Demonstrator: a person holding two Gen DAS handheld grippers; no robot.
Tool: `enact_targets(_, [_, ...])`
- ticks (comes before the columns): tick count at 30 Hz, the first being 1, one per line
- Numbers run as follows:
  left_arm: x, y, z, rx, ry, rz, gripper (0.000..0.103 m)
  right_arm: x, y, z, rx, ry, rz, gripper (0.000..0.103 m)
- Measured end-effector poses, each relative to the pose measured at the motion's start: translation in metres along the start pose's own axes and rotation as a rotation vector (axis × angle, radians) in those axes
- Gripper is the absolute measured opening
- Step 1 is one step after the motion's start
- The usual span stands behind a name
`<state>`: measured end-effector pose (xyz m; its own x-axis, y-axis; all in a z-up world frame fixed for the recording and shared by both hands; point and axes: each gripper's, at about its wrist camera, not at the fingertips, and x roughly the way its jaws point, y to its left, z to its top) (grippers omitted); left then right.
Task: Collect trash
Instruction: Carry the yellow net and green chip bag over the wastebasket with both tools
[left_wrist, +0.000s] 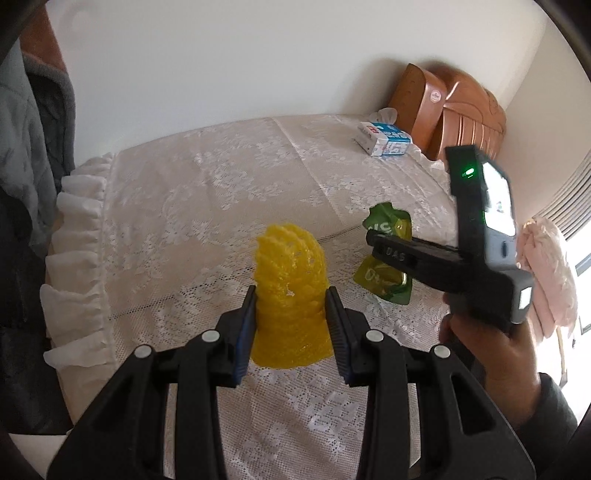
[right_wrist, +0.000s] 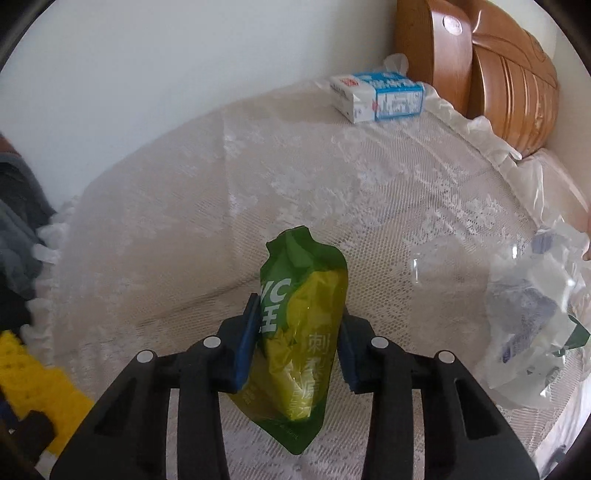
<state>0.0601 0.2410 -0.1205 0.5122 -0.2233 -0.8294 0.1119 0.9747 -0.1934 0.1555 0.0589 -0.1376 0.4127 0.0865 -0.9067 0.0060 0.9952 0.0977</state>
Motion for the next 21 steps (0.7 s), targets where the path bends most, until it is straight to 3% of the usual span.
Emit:
enact_targets(4, [-0.006,-0.019,-0.002,0.031,-0.001,-0.017,0.036,-0.049,-0.013,-0.01,-0.008,-0.078,0.083,0.038])
enact_targets(8, [-0.009,-0.062,-0.004,0.127,0.001,-0.068,0.036,-0.107,-0.045,-0.034,0.01,-0.146,0.106,0.039])
enact_targets(11, [-0.011,-0.103,-0.007,0.215,-0.003,-0.124,0.036,-0.151,-0.087,-0.061,0.07,-0.183,0.053,0.039])
enact_targets(21, [-0.028,-0.257,-0.038,0.483,0.007,-0.356,0.036,-0.28,-0.237,-0.182,0.413,-0.287,-0.267,0.039])
